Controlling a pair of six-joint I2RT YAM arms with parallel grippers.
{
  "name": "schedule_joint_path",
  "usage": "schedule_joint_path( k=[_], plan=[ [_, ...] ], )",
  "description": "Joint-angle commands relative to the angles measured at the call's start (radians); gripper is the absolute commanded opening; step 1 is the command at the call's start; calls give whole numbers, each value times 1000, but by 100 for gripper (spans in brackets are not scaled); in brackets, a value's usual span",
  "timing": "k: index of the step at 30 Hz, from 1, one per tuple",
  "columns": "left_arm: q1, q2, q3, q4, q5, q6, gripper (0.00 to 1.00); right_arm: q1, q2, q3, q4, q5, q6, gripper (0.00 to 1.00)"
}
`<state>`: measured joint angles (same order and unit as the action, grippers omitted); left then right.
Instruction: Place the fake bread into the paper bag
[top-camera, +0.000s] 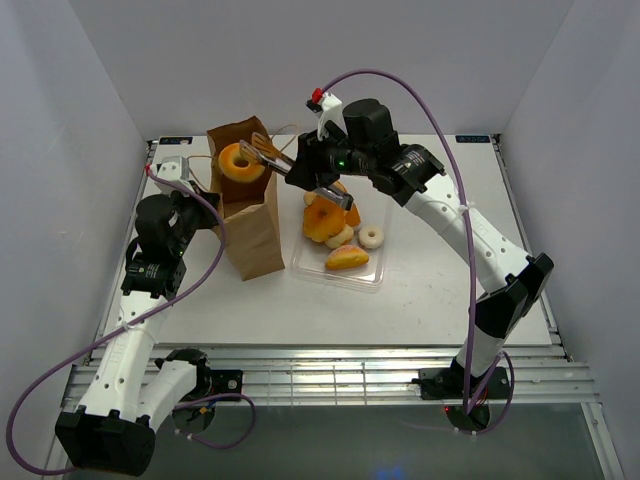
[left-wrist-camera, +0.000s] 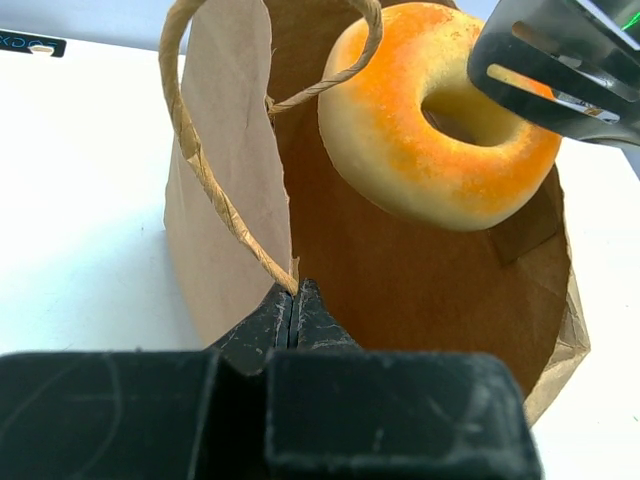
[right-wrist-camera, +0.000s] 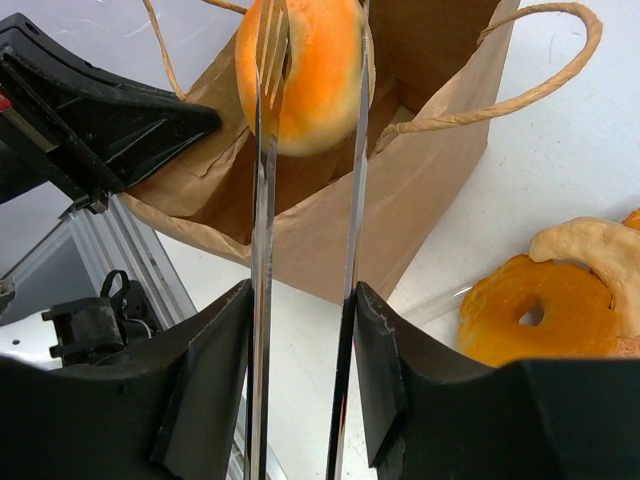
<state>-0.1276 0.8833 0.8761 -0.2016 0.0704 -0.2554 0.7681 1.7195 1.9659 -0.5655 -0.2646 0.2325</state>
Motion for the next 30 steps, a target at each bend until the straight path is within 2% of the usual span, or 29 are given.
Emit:
schedule_joint_path(
  k=[1,2,8,21,30],
  plan=[
    [-9,-3,0,8,6,1,0,3,-32,44,72,-7,4,49],
    [-10,-3,-2,8,5,2,0,3,-31,48,70,-8,4,53],
    [-17,-3,-2,7,-11,5,0,3,-28,60,55,10,1,57],
    [-20,-4,-2,2,-30,11,0,-7,-124,102,-4,42,-38,51],
    [-20,-3,-2,1,-37,16,0,-36,-342,-94,-2,136,-48,51]
  ],
)
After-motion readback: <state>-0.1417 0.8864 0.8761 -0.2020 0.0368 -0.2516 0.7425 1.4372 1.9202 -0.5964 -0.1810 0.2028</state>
